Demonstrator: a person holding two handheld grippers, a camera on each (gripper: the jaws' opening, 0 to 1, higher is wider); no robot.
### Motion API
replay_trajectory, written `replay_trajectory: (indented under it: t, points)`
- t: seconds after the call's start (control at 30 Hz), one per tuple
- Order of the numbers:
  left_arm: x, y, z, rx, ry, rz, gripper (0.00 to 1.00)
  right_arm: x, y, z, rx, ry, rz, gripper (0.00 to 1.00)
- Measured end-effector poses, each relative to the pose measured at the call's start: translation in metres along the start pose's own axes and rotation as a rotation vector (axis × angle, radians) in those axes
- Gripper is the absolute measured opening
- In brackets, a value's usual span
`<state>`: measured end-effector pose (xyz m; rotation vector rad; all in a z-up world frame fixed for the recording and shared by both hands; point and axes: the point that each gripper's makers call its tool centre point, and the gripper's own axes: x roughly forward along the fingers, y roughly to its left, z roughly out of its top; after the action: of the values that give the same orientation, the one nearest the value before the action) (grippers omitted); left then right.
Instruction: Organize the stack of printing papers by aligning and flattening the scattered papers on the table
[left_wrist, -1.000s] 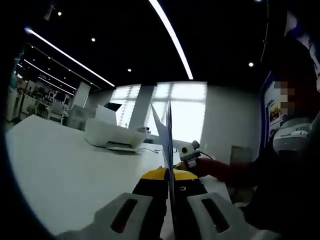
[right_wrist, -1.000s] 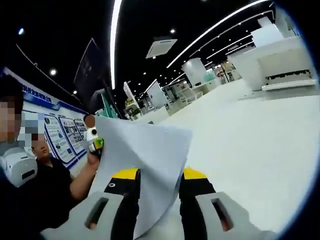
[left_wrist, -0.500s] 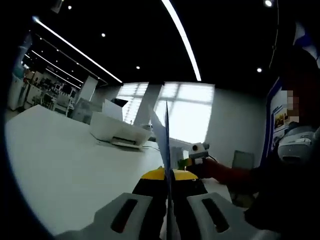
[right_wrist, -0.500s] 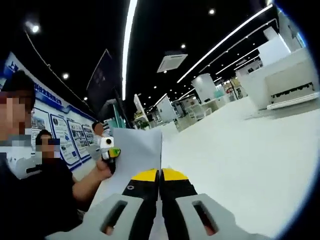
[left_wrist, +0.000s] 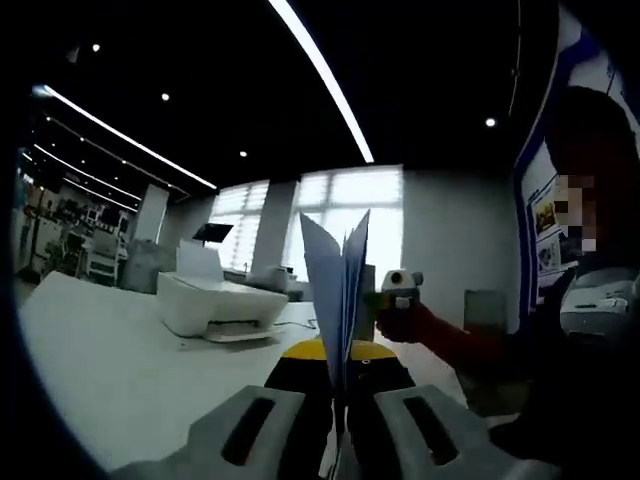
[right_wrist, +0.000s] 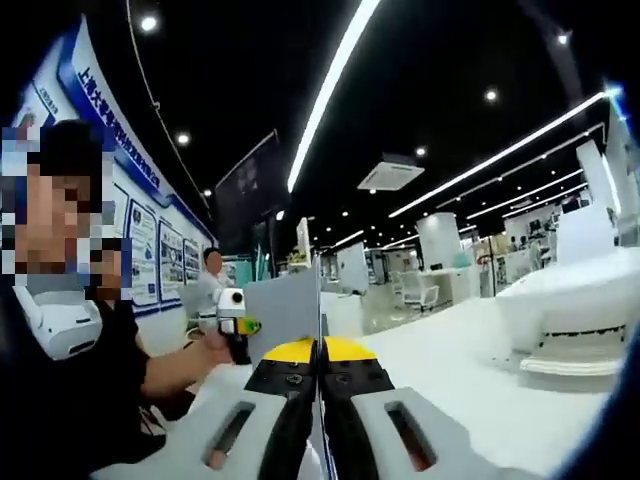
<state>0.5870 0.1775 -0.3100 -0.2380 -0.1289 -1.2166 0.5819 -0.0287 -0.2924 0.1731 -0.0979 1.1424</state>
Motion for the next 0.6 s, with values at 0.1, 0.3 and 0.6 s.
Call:
replay_trajectory:
  t: [0.1, 0.3, 0.6]
  points:
    - [0.013, 0.006, 0.0, 0.042, 0.018, 0.013, 0.06, -0.008, -0.006, 0.008, -0.034, -0.022, -0.005, 0.0]
    - [0.032, 0.006, -0.008, 0.075, 0.03, 0.009, 0.06, -0.025, -0.007, 0.005, -0.077, -0.063, -0.009, 0.0]
    - [0.031, -0.003, -0.038, 0.062, 0.08, -0.011, 0.2, -0.036, -0.006, -0.028, -0.066, -0.026, 0.006, 0.15]
